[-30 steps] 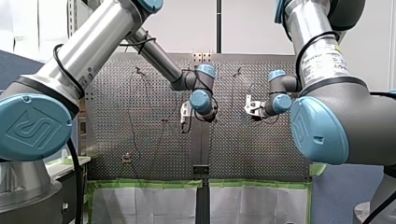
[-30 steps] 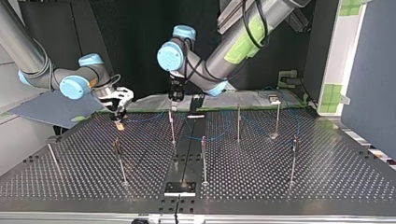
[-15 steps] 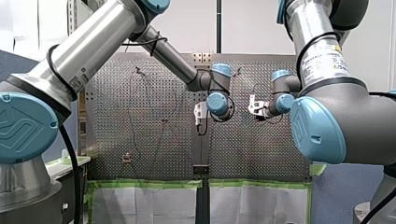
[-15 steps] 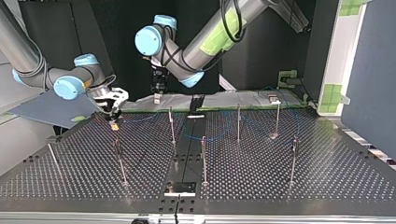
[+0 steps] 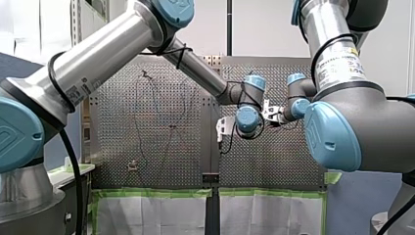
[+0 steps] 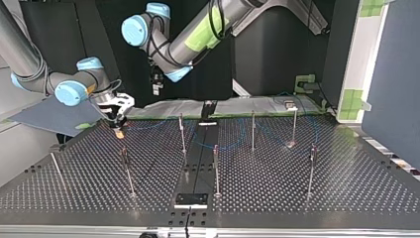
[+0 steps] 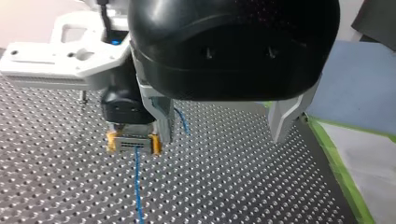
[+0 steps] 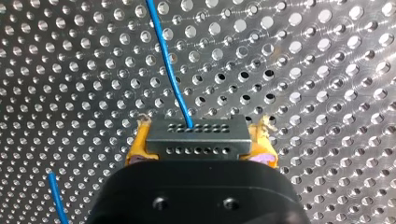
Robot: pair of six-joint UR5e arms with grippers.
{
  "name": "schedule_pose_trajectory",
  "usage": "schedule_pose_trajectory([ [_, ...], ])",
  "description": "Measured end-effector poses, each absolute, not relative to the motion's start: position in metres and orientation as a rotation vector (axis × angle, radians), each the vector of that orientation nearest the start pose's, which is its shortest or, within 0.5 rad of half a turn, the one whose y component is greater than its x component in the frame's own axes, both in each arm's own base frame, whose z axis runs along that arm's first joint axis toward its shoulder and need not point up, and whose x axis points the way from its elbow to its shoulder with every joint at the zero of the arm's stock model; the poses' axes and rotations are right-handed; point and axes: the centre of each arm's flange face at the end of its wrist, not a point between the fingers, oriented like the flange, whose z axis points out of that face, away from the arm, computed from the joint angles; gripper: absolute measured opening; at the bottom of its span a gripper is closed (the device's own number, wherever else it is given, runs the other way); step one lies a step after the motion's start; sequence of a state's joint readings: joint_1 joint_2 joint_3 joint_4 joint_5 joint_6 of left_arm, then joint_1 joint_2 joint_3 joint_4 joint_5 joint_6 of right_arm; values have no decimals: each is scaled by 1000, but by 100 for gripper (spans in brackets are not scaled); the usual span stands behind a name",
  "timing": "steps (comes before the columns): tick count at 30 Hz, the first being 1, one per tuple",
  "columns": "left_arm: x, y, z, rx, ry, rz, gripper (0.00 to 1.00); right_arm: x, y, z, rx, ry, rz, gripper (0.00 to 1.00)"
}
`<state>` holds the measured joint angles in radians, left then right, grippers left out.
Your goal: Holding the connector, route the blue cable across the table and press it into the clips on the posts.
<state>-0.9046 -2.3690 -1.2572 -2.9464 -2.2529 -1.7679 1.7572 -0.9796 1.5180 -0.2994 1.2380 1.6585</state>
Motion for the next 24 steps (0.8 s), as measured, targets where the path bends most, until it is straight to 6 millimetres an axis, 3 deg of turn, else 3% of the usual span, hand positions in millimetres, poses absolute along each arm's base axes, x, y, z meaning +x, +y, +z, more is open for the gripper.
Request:
schedule_pose_trajectory([
  [15,419,-601,121,119,1783,-112,100,281,-600,195,1741,-1200,1526,0],
  [24,426,-612,94,110,1800,-70,100,282,-600,195,1745,-1198,1530,0],
])
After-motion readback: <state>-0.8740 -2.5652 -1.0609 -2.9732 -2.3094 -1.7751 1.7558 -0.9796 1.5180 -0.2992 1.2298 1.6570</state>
